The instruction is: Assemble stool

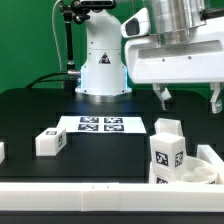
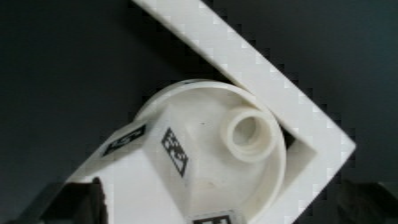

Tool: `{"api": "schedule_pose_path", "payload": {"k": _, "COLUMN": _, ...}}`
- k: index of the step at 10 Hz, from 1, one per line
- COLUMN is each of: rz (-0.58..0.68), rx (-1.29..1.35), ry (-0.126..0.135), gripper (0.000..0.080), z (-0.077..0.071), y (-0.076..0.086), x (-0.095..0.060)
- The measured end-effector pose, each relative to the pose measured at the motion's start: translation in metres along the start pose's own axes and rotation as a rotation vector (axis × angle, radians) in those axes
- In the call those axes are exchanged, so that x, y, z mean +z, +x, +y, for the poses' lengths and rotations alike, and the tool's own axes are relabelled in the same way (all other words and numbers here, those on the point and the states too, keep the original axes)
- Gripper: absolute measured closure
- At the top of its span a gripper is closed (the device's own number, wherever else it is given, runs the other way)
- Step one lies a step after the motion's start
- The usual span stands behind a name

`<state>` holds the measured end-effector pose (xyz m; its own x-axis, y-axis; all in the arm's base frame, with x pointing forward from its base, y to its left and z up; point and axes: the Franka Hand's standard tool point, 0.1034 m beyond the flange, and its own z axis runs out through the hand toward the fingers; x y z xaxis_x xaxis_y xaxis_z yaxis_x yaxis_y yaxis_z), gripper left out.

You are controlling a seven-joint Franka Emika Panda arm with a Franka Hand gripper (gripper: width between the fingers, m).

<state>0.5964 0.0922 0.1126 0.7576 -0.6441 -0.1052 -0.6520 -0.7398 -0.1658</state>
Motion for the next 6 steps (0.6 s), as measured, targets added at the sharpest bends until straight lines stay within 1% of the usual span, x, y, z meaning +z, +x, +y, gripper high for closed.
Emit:
{"api": "schedule_pose_path", "payload": {"k": 1, "rz": 0.008, "rx": -0.112, "ry": -0.013, "gripper": 0.0151, "z": -0.0021, "y": -0.0013, "x": -0.0004}}
{"api": "schedule_pose_path", "payload": {"k": 3, "rz": 0.020, "rx": -0.398, "ry": -0.057, "gripper": 0.0151, "z": -0.0055, "y": -0.0072, "x": 0.0015}}
{"api": "schedule_pose_path", "payload": {"k": 4, "rz": 0.022, "rx": -0.467, "ry": -0.070, "gripper": 0.0151, "z": -0.0073, "y": -0.0099, "x": 0.0023}}
{"api": "schedule_pose_path", "payload": {"k": 6, "rz": 0.019, "rx": -0.594, "ry": -0.072, "gripper": 0.0151, "z": -0.0051, "y": -0.0074, "x": 0.0020}}
